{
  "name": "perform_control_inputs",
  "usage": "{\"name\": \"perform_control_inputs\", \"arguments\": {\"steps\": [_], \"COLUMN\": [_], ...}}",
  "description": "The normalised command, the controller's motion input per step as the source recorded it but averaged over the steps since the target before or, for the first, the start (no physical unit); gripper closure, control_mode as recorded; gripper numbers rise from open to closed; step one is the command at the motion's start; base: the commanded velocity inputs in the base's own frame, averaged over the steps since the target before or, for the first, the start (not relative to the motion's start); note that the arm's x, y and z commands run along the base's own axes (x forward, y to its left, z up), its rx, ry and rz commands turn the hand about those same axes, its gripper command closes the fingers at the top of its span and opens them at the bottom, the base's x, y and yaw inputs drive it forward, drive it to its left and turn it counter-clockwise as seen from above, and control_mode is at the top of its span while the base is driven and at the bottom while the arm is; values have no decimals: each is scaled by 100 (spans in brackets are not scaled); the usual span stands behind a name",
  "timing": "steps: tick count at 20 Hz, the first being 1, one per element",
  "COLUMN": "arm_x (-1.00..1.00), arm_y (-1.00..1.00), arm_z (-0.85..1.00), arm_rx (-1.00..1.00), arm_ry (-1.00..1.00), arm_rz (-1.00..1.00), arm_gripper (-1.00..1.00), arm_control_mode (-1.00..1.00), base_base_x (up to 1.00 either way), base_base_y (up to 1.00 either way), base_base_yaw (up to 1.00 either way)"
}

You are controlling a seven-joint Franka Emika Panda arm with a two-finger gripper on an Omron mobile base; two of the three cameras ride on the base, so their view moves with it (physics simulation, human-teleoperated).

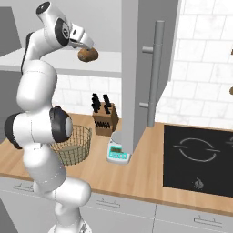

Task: Open the cabinet, pick up the bread from the cabinet and place it in the basket. Then move the basket to the dining counter.

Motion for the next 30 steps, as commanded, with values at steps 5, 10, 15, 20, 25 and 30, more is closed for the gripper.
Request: {"name": "perform_control_inputs", "arguments": {"steps": [5,10,15,20,25,30], "arm_x": [28,11,0,0,0,0], "arm_y": [14,7,0,-27,-29,0], "arm_z": [-16,-7,-29,-28,-23,-50], "arm_rx": [0,0,-5,-5,0,0], "arm_ry": [0,0,0,-3,-1,0], "arm_rz": [0,0,0,0,0,6], "arm_gripper": [-100,-100,-100,-100,-100,-100], "arm_control_mode": [-100,-100,-100,-100,-100,-100], "base_base_x": [0,0,0,0,0,0], "base_base_y": [0,0,0,0,0,0], "base_base_yaw": [0,0,0,0,0,0]}}
